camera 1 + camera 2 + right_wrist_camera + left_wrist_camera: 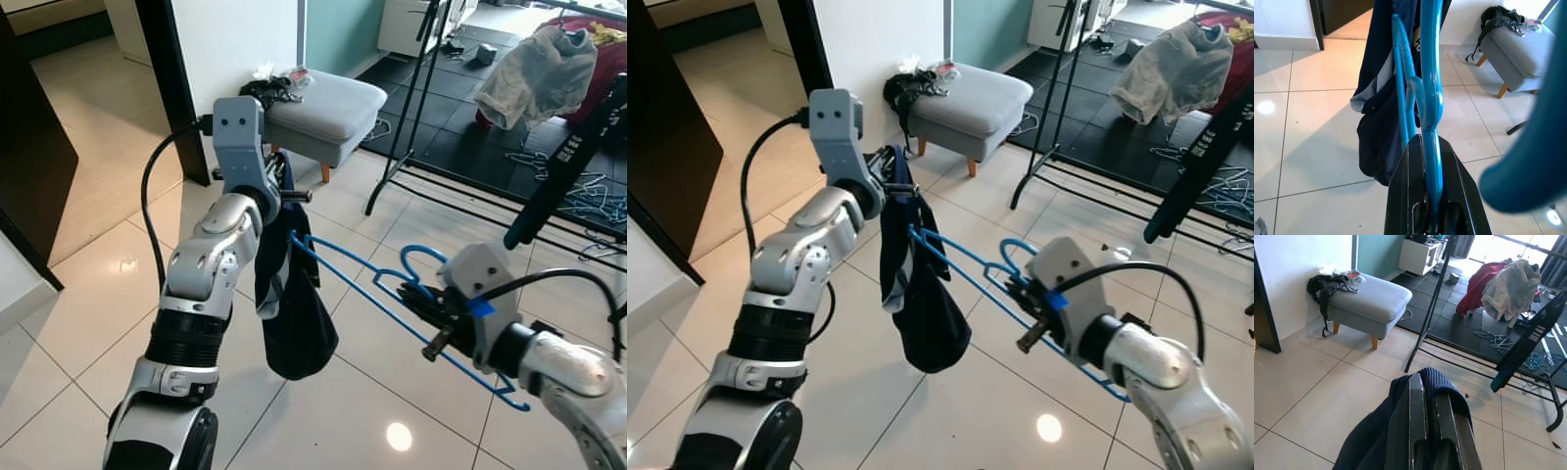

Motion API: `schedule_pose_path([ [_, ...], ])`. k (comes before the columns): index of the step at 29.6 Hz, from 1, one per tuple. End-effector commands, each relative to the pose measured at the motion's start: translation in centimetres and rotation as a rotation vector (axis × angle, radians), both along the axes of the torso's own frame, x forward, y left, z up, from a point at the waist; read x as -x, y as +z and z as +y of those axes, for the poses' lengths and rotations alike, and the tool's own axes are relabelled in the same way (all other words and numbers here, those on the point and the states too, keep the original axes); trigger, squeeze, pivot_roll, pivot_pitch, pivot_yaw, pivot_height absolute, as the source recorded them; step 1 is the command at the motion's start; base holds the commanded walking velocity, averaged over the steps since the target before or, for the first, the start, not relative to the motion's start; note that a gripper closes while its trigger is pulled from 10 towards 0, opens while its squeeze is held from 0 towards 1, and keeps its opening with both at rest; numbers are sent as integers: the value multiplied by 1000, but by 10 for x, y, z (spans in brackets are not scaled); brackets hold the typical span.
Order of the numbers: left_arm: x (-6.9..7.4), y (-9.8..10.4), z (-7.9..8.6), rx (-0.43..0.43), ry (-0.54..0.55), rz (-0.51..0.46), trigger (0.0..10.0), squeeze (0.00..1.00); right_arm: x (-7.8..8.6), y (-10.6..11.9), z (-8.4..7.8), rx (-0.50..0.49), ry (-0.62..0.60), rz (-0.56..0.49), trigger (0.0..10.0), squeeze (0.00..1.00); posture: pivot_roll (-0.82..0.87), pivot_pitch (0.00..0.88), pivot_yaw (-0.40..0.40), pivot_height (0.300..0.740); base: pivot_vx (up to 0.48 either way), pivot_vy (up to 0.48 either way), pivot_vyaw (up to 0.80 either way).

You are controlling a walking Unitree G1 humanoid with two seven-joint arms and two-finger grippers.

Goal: Hang hanger

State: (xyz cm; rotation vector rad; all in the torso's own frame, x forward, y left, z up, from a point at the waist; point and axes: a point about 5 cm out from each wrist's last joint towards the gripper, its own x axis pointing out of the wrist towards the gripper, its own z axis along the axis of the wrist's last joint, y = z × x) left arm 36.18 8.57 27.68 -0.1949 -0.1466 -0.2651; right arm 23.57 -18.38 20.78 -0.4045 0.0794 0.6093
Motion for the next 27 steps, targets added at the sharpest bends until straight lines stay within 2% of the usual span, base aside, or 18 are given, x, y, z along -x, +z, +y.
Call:
schedule_pose_path([
  [1, 4, 13, -6, 18, -25, -42, 10000, 0, 2, 3, 3, -6, 13, -10, 10000, 0, -47, 142, 30, 740, 0, 0, 0],
  [9, 7, 15, -9, 25, -33, -48, 10000, 0, -4, 10, 3, -43, -20, -50, 10000, 0, -42, 141, 28, 740, 0, 0, 0],
  [15, 8, 17, -10, 33, -41, -51, 10000, 0, -4, 11, 5, -55, -4, -40, 10000, 0, -38, 138, 25, 740, 0, 0, 0],
  [17, 8, 17, -10, 34, -42, -51, 10000, 0, -2, 10, 7, -59, 24, -23, 10000, 0, -37, 134, 25, 740, 0, 0, 0],
  [19, 8, 17, -11, 33, -43, -51, 10000, 0, 10, 4, 14, -39, 124, 45, 10000, 0, -39, 132, 27, 740, 0, 0, 0],
  [21, 7, 16, -10, 32, -43, -52, 10000, 0, 17, 0, 16, -17, 167, 81, 10000, 0, -41, 131, 28, 740, 0, 0, 0],
  [27, 7, 17, -12, 32, -47, -52, 10000, 0, 17, 1, 13, -18, 150, 73, 10000, 0, -42, 130, 30, 740, 0, 0, 0],
])
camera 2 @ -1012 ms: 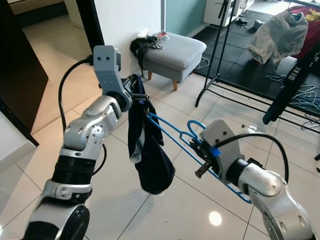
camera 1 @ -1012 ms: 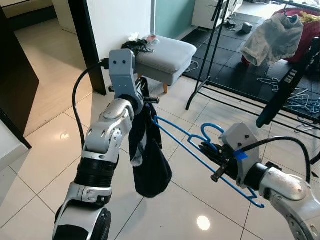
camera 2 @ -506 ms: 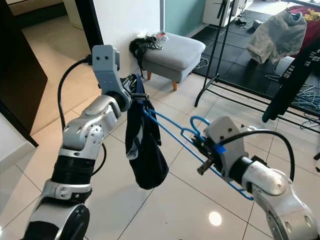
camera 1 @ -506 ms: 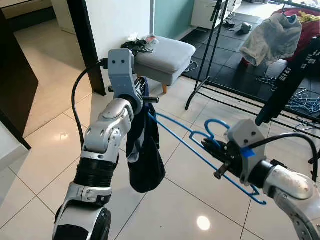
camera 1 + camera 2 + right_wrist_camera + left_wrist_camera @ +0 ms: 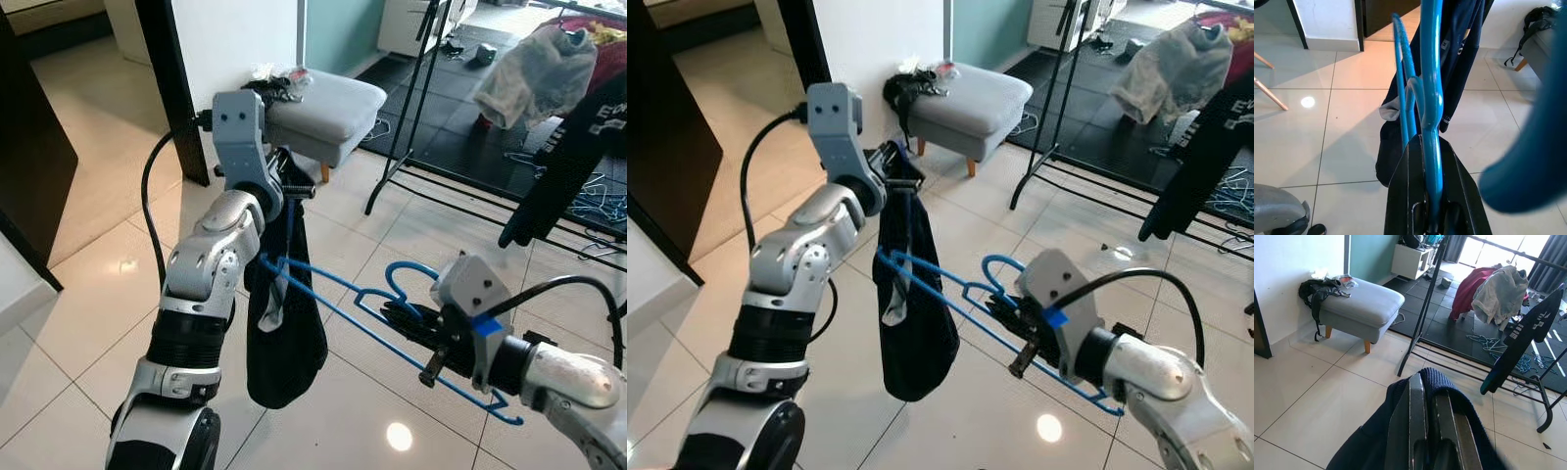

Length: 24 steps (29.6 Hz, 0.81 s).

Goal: Hang hanger

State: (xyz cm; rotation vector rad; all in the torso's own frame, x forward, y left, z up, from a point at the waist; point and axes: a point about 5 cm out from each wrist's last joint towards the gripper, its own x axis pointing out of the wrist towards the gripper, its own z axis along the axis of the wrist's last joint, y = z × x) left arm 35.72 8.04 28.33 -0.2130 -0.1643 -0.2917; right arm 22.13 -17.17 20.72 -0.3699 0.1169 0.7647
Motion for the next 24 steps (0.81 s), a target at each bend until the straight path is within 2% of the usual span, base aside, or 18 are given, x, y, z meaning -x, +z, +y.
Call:
schedule_pose_path([
  [1, 3, 11, -7, 14, -23, -34, 10000, 0, 1, 3, -1, -3, -5, -12, 10000, 0, -42, 130, 30, 740, 0, 0, 0],
  [11, 4, 11, -7, 14, -29, -35, 10000, 0, -12, 14, -8, -23, -114, -92, 10000, 0, -37, 132, 28, 740, 0, 0, 0],
  [20, 4, 11, -5, 13, -25, -35, 10000, 0, -21, 10, -17, 2, -218, -67, 10000, 0, -31, 140, 30, 740, 0, 0, 0],
  [24, 5, 12, -6, 18, -32, -33, 10000, 0, -23, 10, -17, -2, -228, -71, 10000, 0, -30, 142, 31, 740, 0, 0, 0],
])
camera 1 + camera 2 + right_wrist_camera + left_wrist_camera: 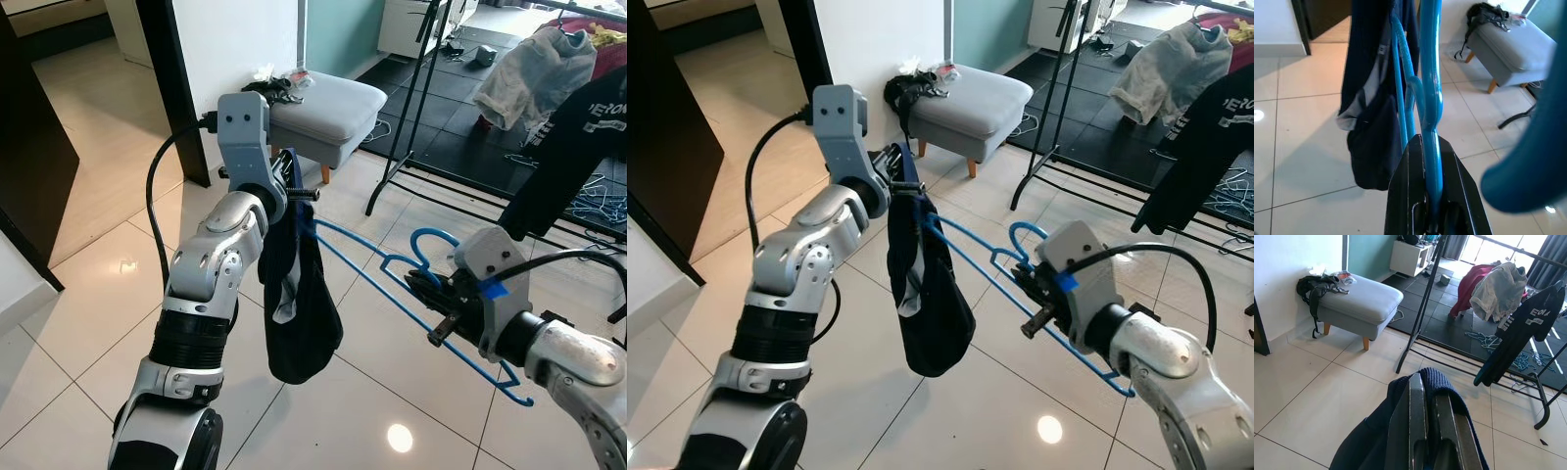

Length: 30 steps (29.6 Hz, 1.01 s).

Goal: Hang hanger

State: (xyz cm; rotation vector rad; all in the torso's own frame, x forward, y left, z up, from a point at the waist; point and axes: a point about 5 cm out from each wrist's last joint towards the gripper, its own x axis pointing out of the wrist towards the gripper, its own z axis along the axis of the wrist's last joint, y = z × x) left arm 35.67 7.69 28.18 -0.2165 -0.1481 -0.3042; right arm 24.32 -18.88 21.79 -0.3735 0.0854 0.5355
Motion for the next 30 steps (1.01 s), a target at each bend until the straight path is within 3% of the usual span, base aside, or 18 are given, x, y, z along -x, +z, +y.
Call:
schedule_pose_path([
  [1, 5, 14, -4, 21, -24, -47, 10000, 0, -1, -1, 0, 0, -13, 1, 10000, 0, -30, 142, 31, 740, 0, 0, 0],
  [6, 11, 21, -13, 70, -100, -76, 10000, 0, -5, -1, 2, -14, -18, -9, 10000, 0, -24, 142, 32, 740, 0, 0, 0],
  [8, 21, 31, -25, 115, -211, -130, 10000, 0, -9, 0, 5, -25, -17, -19, 10000, 0, -21, 143, 30, 740, 0, 0, 0],
  [16, 21, 31, -25, 115, -211, -130, 10000, 0, -9, 0, 5, -25, -17, -19, 10000, 0, -21, 143, 30, 740, 0, 0, 0],
  [18, 26, 34, -30, 129, -255, -148, 10000, 0, -10, 1, 6, -31, -17, -22, 10000, 0, -18, 143, 30, 740, 0, 0, 0],
  [19, 33, 35, -39, 147, -333, -157, 10000, 0, -14, 4, 8, -46, -26, -36, 10000, 0, -22, 145, 30, 740, 0, 0, 0],
  [24, 36, 36, -43, 187, -397, -143, 10000, 0, -17, 6, 7, -59, -44, -53, 10000, 0, -22, 146, 30, 740, 0, 0, 0],
  [26, 44, 34, -51, 224, -509, -119, 10000, 0, -21, 10, 6, -75, -68, -82, 10000, 0, -20, 146, 28, 740, 0, 0, 0],
  [30, 49, 32, -55, 221, -572, -106, 10000, 0, -24, 13, 5, -81, -90, -102, 10000, 0, -20, 146, 28, 740, 0, 0, 0],
])
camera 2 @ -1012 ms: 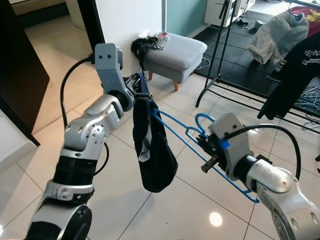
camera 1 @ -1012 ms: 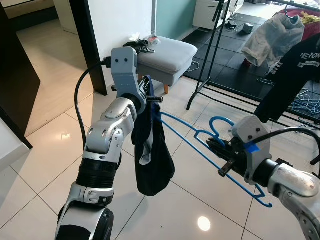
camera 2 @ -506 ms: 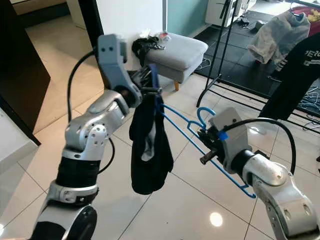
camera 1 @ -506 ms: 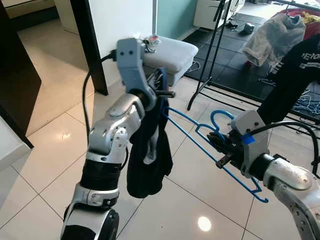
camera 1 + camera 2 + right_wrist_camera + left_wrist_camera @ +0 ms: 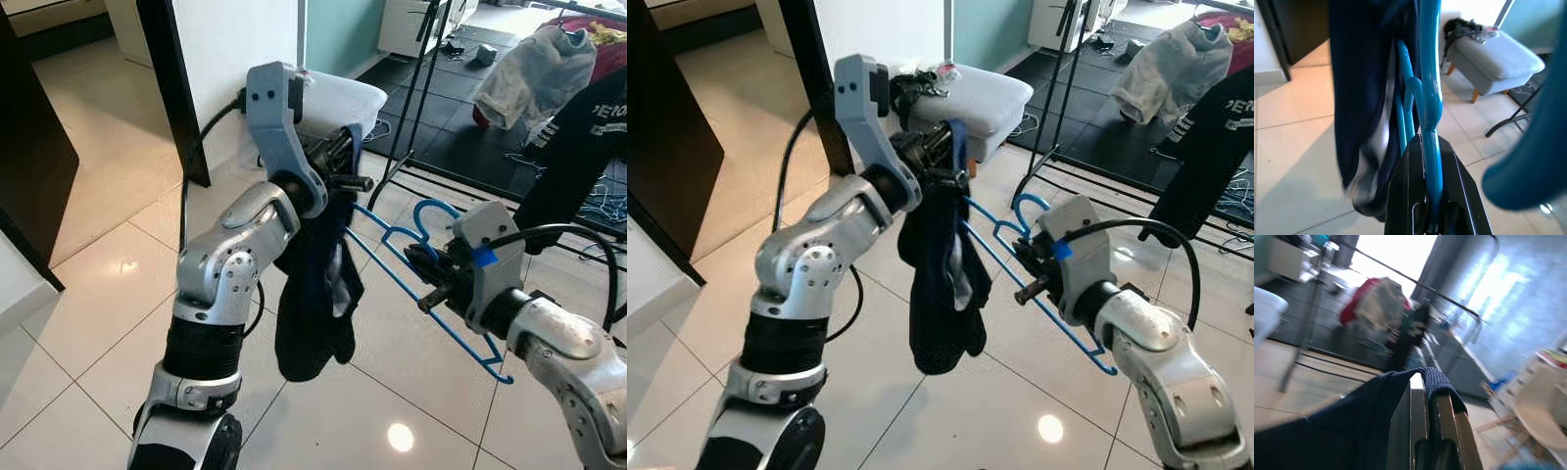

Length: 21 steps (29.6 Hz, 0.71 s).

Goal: Hang hanger

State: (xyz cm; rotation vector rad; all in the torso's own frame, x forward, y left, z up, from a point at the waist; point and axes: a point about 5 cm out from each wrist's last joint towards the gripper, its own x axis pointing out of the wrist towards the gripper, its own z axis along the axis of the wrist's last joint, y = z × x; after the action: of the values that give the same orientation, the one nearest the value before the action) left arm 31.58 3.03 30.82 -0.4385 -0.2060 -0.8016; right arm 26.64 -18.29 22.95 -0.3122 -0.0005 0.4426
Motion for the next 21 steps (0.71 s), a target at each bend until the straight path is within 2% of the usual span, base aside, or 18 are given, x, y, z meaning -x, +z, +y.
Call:
schedule_pose_path([
  [1, 11, 4, -10, 18, -86, -26, 10000, 0, -2, 2, -1, -2, -18, -27, 10000, 0, -20, 146, 28, 740, 0, 0, 0],
  [4, 19, 2, -15, 13, -162, -21, 10000, 0, -8, 11, -3, -25, -67, -85, 10000, 0, -20, 146, 28, 740, 0, 0, 0],
  [9, 20, 4, -14, 42, -175, -6, 10000, 0, -12, 15, -7, -24, -114, -107, 10000, 0, -19, 145, 27, 740, 0, 0, 0],
  [10, 17, 8, -10, 112, -195, 35, 10000, 0, -18, 16, -13, -23, -181, -125, 10000, 0, -18, 143, 25, 740, 0, 0, 0],
  [13, 16, 9, -8, 132, -203, 49, 10000, 0, -20, 17, -15, -23, -201, -133, 10000, 0, -18, 141, 25, 740, 0, 0, 0],
  [17, 15, 2, -8, 109, -233, 71, 10000, 0, -23, 24, -17, -68, -221, -179, 10000, 0, -16, 137, 23, 740, 0, 0, 0],
  [20, 19, -19, -16, 32, -271, 109, 10000, 0, -24, 37, -13, -154, -178, -247, 10000, 0, -17, 133, 19, 740, 0, 0, 0],
  [21, 19, -19, -16, 32, -271, 109, 10000, 0, -24, 37, -13, -154, -178, -247, 10000, 0, -17, 133, 19, 740, 0, 0, 0],
])
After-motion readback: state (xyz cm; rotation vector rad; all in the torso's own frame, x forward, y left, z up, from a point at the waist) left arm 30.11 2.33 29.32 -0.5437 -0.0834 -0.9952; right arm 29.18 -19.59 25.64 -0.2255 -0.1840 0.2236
